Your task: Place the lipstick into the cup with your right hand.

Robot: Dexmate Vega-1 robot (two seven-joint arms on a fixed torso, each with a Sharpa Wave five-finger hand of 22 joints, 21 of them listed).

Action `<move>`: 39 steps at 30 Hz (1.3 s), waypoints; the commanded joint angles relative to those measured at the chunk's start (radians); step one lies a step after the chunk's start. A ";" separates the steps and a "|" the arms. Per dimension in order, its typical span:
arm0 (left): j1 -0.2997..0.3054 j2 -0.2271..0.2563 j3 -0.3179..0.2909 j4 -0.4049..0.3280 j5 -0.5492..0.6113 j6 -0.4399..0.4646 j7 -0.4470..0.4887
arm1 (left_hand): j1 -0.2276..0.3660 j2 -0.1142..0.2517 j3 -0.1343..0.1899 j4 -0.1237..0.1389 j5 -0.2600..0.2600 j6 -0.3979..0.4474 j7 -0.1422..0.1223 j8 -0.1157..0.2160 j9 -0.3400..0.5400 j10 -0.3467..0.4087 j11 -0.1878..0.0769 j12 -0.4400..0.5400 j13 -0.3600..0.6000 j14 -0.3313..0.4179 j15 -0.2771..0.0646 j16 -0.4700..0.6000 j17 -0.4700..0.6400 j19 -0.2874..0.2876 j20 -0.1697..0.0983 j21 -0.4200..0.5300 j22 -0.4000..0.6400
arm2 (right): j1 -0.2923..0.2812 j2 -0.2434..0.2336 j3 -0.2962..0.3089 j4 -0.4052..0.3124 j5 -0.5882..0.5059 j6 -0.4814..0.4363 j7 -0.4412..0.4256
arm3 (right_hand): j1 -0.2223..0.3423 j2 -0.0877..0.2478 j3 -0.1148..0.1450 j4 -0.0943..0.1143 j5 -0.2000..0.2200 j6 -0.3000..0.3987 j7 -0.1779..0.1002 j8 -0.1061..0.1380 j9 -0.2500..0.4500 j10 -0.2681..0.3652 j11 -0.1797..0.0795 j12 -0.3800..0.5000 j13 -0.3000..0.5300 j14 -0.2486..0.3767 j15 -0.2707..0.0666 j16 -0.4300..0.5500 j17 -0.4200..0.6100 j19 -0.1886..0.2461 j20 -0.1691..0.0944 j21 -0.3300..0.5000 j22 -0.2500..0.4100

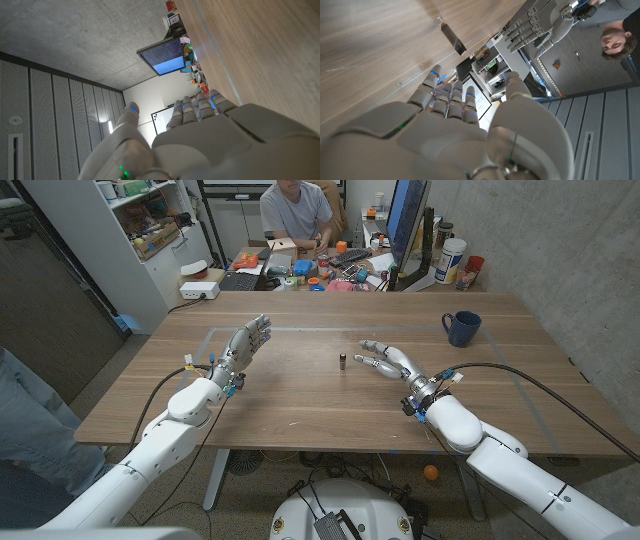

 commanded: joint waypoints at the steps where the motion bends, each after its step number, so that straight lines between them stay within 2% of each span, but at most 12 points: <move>1: 0.019 0.011 -0.006 -0.004 -0.011 -0.011 -0.006 | 0.012 0.002 0.003 -0.008 0.007 0.009 0.004 0.011 0.001 0.007 0.009 0.010 0.003 0.007 0.002 0.004 0.002 0.000 0.004 0.002 0.004 | 0.042 -0.039 -0.031 -0.077 -0.155 -0.127 0.050 | 0.013 -0.008 0.005 0.004 0.011 0.000 -0.013 0.006 0.005 0.000 -0.005 0.002 0.006 0.001 0.013 -0.002 -0.001 -0.004 0.012 -0.002 0.003; 7: 0.020 0.013 -0.005 0.000 -0.008 -0.018 -0.007 | 0.013 0.002 0.004 -0.009 0.007 0.012 0.002 0.011 0.001 0.009 0.006 0.010 0.003 0.006 0.003 0.004 0.002 -0.002 0.009 0.002 0.004 | 0.079 -0.060 -0.054 -0.111 -0.240 -0.200 0.102 | 0.017 -0.016 0.004 0.009 0.014 0.002 -0.018 0.005 0.006 -0.003 -0.009 0.001 0.006 -0.003 0.019 -0.004 -0.001 -0.013 0.028 -0.004 0.003; 14: 0.017 0.016 -0.006 0.003 -0.004 -0.017 -0.004 | 0.014 0.001 0.006 -0.013 0.006 0.022 0.011 0.012 0.002 0.012 0.016 0.011 0.004 0.006 0.033 0.003 0.003 -0.011 0.053 0.002 0.005 | 0.121 -0.074 -0.082 -0.136 -0.342 -0.244 0.156 | 0.024 -0.024 0.005 0.013 0.019 0.015 -0.036 0.009 0.007 -0.005 -0.014 0.000 0.007 -0.004 0.027 -0.004 -0.001 -0.020 0.050 -0.004 0.003; 23: 0.006 0.016 -0.005 0.016 -0.003 -0.020 -0.011 | 0.014 0.001 0.007 -0.014 0.006 0.025 0.009 0.012 0.002 0.012 0.016 0.010 0.004 0.007 0.034 0.003 0.003 -0.012 0.063 0.002 0.005 | 0.173 -0.068 -0.115 -0.152 -0.452 -0.309 0.246 | 0.043 -0.038 0.008 0.015 0.027 0.026 -0.046 0.008 0.008 -0.014 -0.020 -0.003 0.008 -0.007 0.056 -0.005 -0.002 -0.024 0.091 -0.003 0.003; 29: -0.001 0.014 -0.003 0.025 -0.005 -0.022 -0.020 | 0.014 0.001 0.008 -0.015 0.006 0.025 0.010 0.011 0.002 0.009 0.015 0.009 0.004 0.003 0.037 0.002 0.003 -0.015 0.070 0.002 0.005 | 0.209 -0.058 -0.147 -0.157 -0.546 -0.345 0.304 | 0.046 -0.043 0.008 0.016 0.030 0.023 -0.052 0.006 0.008 -0.025 -0.022 -0.007 0.008 -0.012 0.061 -0.006 -0.002 -0.028 0.099 -0.003 0.003; 32: -0.005 0.013 -0.002 0.032 -0.006 -0.021 -0.026 | 0.014 0.001 0.009 -0.016 0.006 0.027 0.010 0.011 0.002 0.009 0.012 0.009 0.004 0.003 0.051 0.002 0.004 -0.018 0.075 0.002 0.006 | 0.221 -0.045 -0.162 -0.162 -0.596 -0.367 0.331 | 0.048 -0.046 0.008 0.017 0.032 0.020 -0.056 0.003 0.008 -0.031 -0.026 -0.008 0.008 -0.013 0.064 -0.006 -0.002 -0.033 0.105 -0.005 0.003; 39: -0.007 0.008 -0.003 0.051 -0.016 -0.022 -0.039 | 0.014 0.002 0.010 -0.016 0.006 0.029 0.006 0.010 0.002 0.010 0.002 0.010 0.004 0.007 0.068 0.004 0.004 -0.016 0.089 0.004 0.006 | 0.235 -0.012 -0.175 -0.150 -0.647 -0.372 0.364 | 0.047 -0.056 0.006 0.022 0.036 0.008 -0.062 -0.003 0.009 -0.036 -0.027 -0.008 0.009 0.005 0.089 0.003 -0.002 -0.036 0.112 -0.002 0.005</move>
